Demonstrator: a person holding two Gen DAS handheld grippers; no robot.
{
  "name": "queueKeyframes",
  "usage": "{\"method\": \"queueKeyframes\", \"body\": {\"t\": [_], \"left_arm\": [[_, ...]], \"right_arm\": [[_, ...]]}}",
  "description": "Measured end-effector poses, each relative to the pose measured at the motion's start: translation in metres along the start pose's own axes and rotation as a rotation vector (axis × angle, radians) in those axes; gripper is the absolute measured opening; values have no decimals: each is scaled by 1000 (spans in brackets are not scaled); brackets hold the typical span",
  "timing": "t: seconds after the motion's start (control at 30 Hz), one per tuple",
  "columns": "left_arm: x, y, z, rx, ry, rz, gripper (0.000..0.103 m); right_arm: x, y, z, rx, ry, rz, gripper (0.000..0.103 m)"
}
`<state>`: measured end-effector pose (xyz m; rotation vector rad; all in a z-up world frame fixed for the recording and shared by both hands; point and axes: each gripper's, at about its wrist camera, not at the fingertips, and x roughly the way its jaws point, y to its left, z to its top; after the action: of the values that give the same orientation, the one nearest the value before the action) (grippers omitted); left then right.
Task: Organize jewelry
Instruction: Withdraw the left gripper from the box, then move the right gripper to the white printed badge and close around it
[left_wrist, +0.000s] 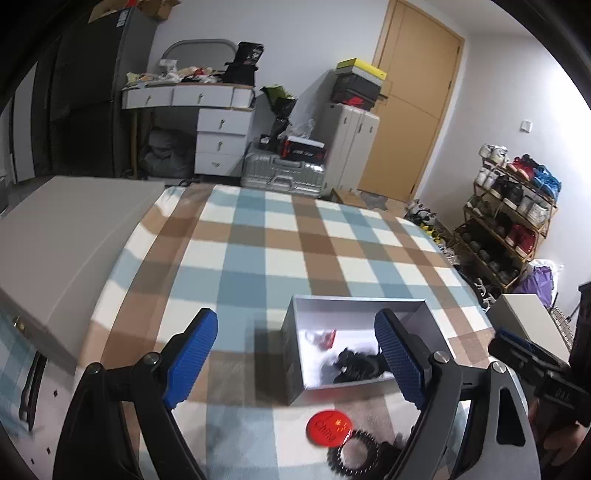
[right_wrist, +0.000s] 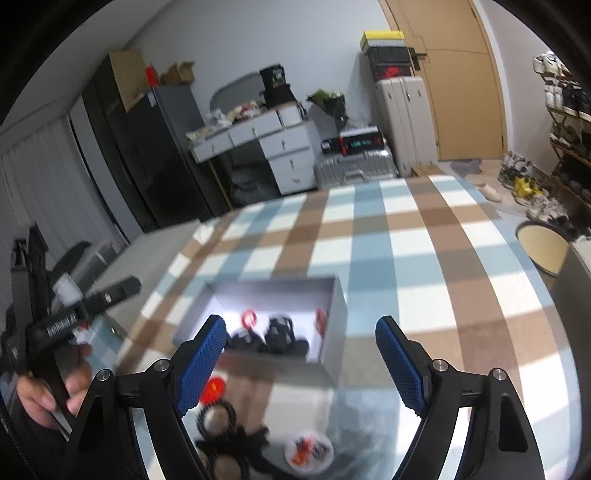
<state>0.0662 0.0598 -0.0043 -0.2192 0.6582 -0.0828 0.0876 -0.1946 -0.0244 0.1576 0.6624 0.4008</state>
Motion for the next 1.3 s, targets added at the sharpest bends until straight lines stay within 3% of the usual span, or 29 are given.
{"method": "queueKeyframes", "body": {"t": [0.33, 0.5, 0.7, 0.97, 1.27, 1.3], "left_arm": [[-20, 8, -16, -7, 9, 41, 84], [-17, 8, -19, 11, 30, 53, 84], [-14, 11, -19, 1, 50, 49, 84], [-13, 10, -22, 3, 78, 50, 84], [-9, 9, -24, 13, 105, 63, 84], [-8, 9, -24, 12, 110, 66, 84]], "right_arm": [[34, -5, -43, -19, 308, -74, 83], [50, -16, -58, 9, 417, -110, 83], [53, -5, -65, -61, 442, -122, 82], [59, 16, -75, -208, 450, -204, 82], [58, 30, -78, -277, 437, -173, 54], [57, 31, -78, -280, 435, -171, 45]]}}
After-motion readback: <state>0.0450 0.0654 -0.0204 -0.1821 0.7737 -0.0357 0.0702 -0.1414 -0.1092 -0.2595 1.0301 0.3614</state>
